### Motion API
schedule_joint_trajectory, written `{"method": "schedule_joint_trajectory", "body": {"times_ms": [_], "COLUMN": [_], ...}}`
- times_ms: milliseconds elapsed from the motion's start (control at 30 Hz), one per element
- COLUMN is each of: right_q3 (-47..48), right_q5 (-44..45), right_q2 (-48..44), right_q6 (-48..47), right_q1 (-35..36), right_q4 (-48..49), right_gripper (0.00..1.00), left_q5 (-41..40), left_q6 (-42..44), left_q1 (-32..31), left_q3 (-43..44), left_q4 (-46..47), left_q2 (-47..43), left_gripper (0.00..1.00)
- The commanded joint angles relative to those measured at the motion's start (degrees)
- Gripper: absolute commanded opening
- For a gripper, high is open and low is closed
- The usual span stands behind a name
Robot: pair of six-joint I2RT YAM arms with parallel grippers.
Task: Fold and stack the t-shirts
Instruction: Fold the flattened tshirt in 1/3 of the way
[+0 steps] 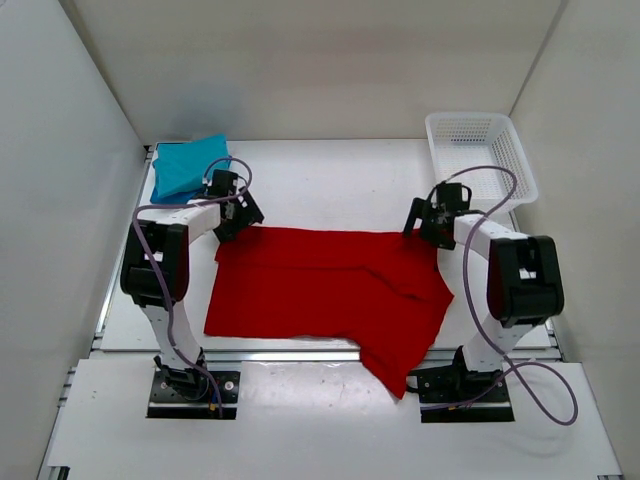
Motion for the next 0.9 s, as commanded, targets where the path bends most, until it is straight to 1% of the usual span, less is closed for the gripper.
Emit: {"method": "schedule_joint_trajectory", "body": {"times_ms": [0, 33, 67, 100, 200, 300, 333, 367, 400, 467, 500, 567, 600, 667, 733, 800, 867], "right_q3": [5.7, 7.0, 8.2, 10.0, 15.4, 21.9, 24.4, 27.4, 28.7, 32.2, 32.6, 30.2, 30.0, 26.9, 23.6, 19.7, 18.3], "right_q5": [0.6, 0.2, 0.2, 0.7, -0.3, -1.1, -1.5, -2.1, -2.3, -3.1, -2.1, 0.1, 0.4, -1.4, -2.4, -2.2, -1.4], "right_q2": [5.2, 6.7, 8.1, 9.0, 12.5, 17.7, 18.6, 20.2, 21.0, 21.1, 19.9, 17.4, 14.9, 11.5, 6.5, 3.1, 0.4], "right_q6": [-1.2, -1.1, -2.0, -2.5, -3.1, -3.4, -3.6, -3.9, -4.4, -5.6, -6.3, -7.8, -7.5, -7.7, -7.1, -7.2, -8.6], "right_q1": [-0.1, 0.3, 0.9, 1.3, 2.2, 1.4, 1.0, 0.7, 0.9, 1.7, 2.5, 4.0, 4.6, 4.8, 5.1, 5.5, 6.5], "right_q4": [-0.8, -0.7, -0.8, -0.9, -1.4, -2.5, -2.8, -3.7, -4.3, -6.7, -6.7, -6.5, -6.6, -6.1, -4.9, -4.6, -5.5], "right_gripper": [0.89, 0.92, 0.91, 0.92, 0.92, 0.93, 0.93, 0.93, 0.93, 0.92, 0.92, 0.92, 0.92, 0.93, 0.92, 0.92, 0.92], "left_q5": [-2.5, -2.1, -2.7, -2.5, -1.6, -1.5, -1.2, -1.4, -1.2, -1.0, -1.0, -2.2, -1.7, 1.2, 1.1, 1.0, 1.7], "left_q6": [0.8, 1.0, 1.5, 2.1, 3.5, 4.0, 4.4, 4.6, 4.6, 5.5, 6.3, 7.6, 7.6, 7.5, 6.9, 7.5, 7.6], "left_q1": [2.3, 2.5, 2.9, 2.9, 3.2, 3.2, 3.3, 3.1, 3.5, 2.7, 2.3, 1.3, 1.3, 2.2, 2.9, 3.2, 3.0], "left_q3": [0.3, 1.2, 2.9, 3.9, 11.0, 23.1, 25.2, 29.5, 33.9, 37.4, 36.7, 33.0, 29.4, 24.2, 18.0, 14.2, 12.1], "left_q4": [-3.4, -3.8, -4.6, -4.9, -6.8, -11.1, -12.5, -14.1, -17.1, -20.0, -20.2, -18.6, -17.1, -14.7, -12.2, -11.2, -11.8], "left_q2": [1.3, 2.0, 2.8, 3.6, 8.4, 16.4, 17.9, 20.5, 22.5, 23.1, 21.7, 18.1, 14.7, 9.5, 2.5, -2.2, -6.2], "left_gripper": [0.99, 0.98, 0.99, 0.98, 0.98, 0.99, 0.99, 0.98, 0.98, 0.99, 0.99, 0.99, 0.99, 0.99, 0.98, 0.99, 0.99]}}
